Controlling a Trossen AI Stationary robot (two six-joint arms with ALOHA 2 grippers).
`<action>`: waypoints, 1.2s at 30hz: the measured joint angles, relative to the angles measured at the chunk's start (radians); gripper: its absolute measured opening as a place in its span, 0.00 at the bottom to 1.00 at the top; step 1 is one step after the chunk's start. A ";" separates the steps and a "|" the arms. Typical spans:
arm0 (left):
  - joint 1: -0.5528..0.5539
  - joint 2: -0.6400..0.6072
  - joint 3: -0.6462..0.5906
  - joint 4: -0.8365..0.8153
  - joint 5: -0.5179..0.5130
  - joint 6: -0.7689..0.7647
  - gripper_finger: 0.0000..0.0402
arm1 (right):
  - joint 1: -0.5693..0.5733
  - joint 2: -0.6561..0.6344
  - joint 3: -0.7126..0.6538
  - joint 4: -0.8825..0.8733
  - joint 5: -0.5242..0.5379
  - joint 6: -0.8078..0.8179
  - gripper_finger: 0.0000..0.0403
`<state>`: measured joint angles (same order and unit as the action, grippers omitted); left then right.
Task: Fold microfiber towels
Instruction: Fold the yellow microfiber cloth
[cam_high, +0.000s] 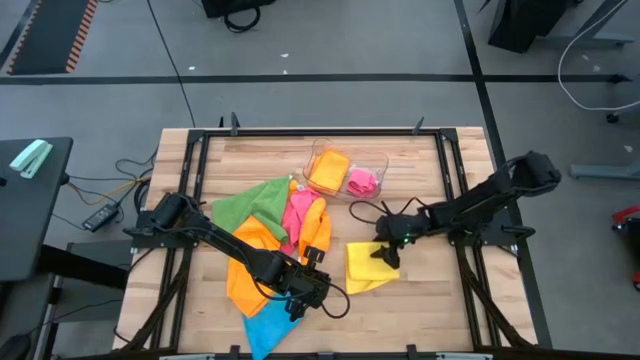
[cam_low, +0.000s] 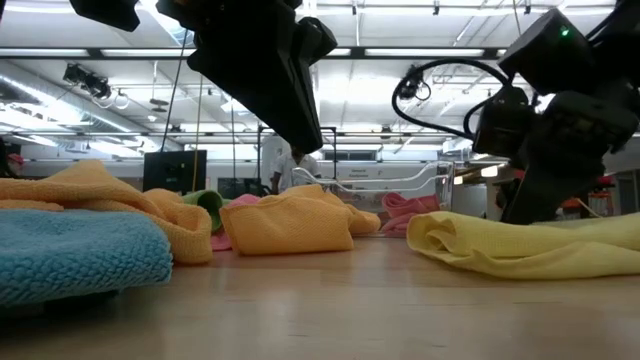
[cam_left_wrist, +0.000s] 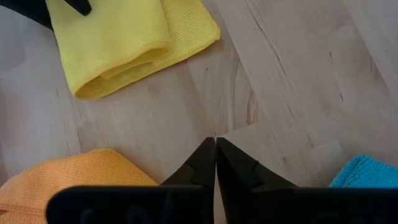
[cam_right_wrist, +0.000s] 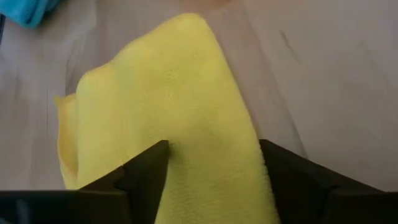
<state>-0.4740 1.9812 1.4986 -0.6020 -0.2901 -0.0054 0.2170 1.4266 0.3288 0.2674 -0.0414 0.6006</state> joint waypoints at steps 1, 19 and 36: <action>0.000 0.000 0.000 0.000 0.000 0.000 0.06 | 0.006 0.005 0.013 -0.018 0.003 -0.005 0.58; -0.003 0.000 0.000 -0.009 0.000 -0.010 0.05 | 0.041 0.012 0.356 -0.685 0.160 -0.153 0.04; -0.013 0.000 0.000 -0.002 0.000 -0.013 0.06 | 0.215 0.118 0.422 -0.767 0.755 -0.267 0.05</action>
<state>-0.4866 1.9812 1.4986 -0.6036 -0.2901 -0.0185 0.4318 1.5451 0.7512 -0.4998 0.7136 0.3331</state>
